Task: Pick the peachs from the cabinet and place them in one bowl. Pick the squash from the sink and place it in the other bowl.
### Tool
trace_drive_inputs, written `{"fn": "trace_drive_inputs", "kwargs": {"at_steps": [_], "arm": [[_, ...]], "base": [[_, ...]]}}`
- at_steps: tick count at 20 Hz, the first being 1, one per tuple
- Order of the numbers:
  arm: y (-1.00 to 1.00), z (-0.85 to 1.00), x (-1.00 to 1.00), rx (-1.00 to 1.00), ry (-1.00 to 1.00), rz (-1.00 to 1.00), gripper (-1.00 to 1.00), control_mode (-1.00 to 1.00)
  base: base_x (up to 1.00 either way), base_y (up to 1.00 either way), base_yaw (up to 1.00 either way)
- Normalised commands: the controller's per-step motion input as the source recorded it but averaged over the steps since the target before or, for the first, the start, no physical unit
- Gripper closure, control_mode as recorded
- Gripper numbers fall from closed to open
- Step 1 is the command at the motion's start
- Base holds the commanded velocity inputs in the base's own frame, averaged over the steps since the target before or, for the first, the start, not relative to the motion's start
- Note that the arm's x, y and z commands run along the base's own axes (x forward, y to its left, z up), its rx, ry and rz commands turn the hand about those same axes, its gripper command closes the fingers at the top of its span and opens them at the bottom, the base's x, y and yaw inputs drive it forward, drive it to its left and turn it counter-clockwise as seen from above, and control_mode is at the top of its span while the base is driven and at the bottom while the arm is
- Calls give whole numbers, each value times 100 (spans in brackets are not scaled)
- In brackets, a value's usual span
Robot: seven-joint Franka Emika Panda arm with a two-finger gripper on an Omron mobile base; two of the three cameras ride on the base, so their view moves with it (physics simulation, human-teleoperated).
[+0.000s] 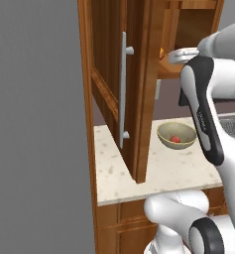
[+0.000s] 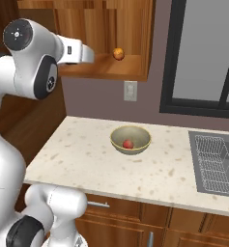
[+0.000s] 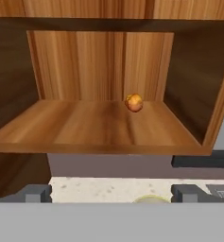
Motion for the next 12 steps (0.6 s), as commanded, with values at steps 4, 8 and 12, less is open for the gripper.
{"fn": "trace_drive_inputs", "kwargs": {"at_steps": [4,8,12], "arm": [[1,0,46,0,-8,0,-100,-100],[3,0,59,-1,-4,0,-100,-100],[0,0,63,-3,0,0,-100,-100]], "base": [[0,0,0],[0,0,0],[0,0,0]]}}
